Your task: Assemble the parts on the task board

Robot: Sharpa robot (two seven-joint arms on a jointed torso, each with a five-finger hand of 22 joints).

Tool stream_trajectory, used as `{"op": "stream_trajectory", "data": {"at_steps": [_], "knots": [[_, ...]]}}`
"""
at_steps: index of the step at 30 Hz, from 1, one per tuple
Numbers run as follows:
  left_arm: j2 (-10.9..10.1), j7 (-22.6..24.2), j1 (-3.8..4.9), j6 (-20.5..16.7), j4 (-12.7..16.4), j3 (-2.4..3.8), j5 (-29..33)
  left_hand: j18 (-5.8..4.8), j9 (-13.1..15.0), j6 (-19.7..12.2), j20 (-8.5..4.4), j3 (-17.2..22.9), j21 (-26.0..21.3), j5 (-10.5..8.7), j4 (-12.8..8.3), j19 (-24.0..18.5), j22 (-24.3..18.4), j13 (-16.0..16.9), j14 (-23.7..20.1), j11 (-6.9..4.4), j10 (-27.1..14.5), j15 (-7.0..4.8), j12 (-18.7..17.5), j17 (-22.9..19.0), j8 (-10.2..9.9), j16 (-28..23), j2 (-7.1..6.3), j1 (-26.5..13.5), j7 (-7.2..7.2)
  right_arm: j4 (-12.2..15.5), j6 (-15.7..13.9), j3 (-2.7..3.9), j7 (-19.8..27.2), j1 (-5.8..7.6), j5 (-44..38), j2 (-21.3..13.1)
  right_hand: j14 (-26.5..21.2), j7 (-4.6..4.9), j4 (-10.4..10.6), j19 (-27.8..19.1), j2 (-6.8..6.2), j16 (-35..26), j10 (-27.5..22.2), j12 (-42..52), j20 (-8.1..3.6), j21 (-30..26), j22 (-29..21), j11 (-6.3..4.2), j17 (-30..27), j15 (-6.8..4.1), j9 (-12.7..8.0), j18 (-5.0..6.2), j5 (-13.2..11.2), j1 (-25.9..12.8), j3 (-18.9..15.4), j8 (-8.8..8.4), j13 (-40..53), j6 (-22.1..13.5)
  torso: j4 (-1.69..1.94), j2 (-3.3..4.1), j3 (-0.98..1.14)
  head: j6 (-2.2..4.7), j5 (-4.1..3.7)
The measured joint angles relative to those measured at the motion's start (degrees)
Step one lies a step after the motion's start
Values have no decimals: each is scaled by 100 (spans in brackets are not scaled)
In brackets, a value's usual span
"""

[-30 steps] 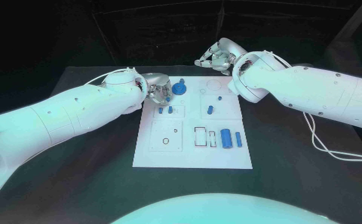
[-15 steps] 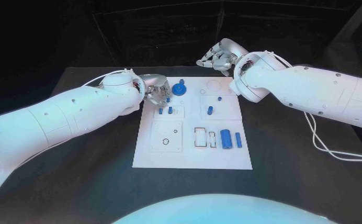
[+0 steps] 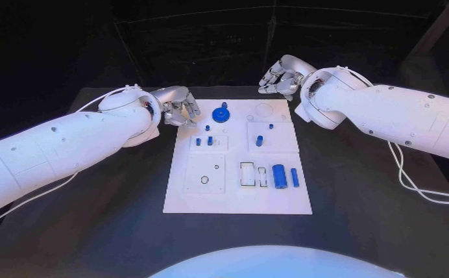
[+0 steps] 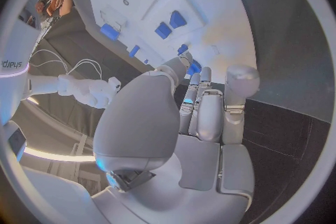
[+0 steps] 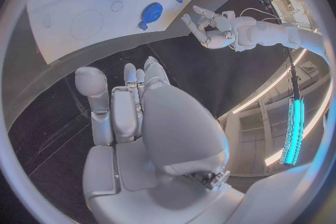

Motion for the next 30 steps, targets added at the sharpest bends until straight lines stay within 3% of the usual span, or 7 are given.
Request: {"op": "stream_trajectory", "data": {"at_steps": [2,5,9,13,18,23,30], "knots": [[-168,124,0,-176,115,10,406,40,0,17,15,0,-568,0,0,-197,-281,0,-200,0,0,11,3,-462,10,-268,0,0,18,10,140,-5,118,-11,-115,-84,0,-26,-12,37,-41,5,48,-122,-16,39,63,-30,33,0,0,0,-21,67,25,-2,-151,61,-4,-3,1,18,-29],[-355,363,3,-423,279,17,1199,222,0,110,48,19,-1684,0,19,-626,-850,0,-671,33,-32,36,53,-1489,59,-907,61,62,70,62,291,-6,268,-56,-360,-197,0,-55,-20,96,-52,96,138,-222,-16,127,178,-39,116,0,0,0,-21,167,32,-53,-301,91,-6,-5,2,55,-101],[-614,873,4,-717,582,11,2836,221,-6,141,76,67,-2056,0,18,-862,-1077,11,-1142,65,0,57,169,-2427,91,-1524,98,97,98,147,478,-20,450,-183,-937,-328,0,-55,-4,96,-82,103,139,-347,-16,132,220,-39,150,0,-3,0,-61,198,48,-102,-449,91,-7,-5,2,125,-243],[-801,1325,-10,-851,865,5,4238,220,-6,208,67,81,-2145,1,32,-937,-1147,52,-1308,40,144,39,306,-2713,136,-1715,199,104,81,207,614,-28,548,-307,-1533,-373,0,-55,27,116,-104,118,132,-497,4,147,230,-32,164,0,-5,1,-98,219,79,-166,-621,91,-7,-3,-2,169,-339],[-952,1733,-48,-907,1134,-2,5505,219,-6,253,59,106,-2207,40,8,-987,-1189,71,-1419,30,195,31,384,-2930,172,-1852,224,130,70,222,771,-35,594,-426,-2148,-398,0,8,82,148,-154,153,3,-731,37,216,321,96,210,43,-16,1,-128,231,75,-328,-912,28,-7,-1,-3,215,-411],[-1022,1973,-69,-913,1298,-3,6256,219,-6,253,59,106,-2207,40,8,-987,-1202,71,-1458,30,194,30,387,-2952,172,-1852,224,130,70,218,946,-39,595,-509,-2539,-393,-1,40,88,168,-188,153,-82,-859,57,239,338,132,201,84,-16,0,-128,241,82,-391,-1108,-4,-2,0,-2,239,-427],[-1077,2141,-94,-910,1430,-6,6714,218,-6,273,60,106,-2207,40,7,-987,-1202,76,-1458,30,194,30,416,-2971,195,-1852,224,130,50,206,1223,-43,560,-605,-2850,-338,-2,63,104,166,-219,153,-121,-917,98,239,338,176,172,124,-16,0,-128,272,98,-431,-1267,2,4,10,2,238,-408]]}}
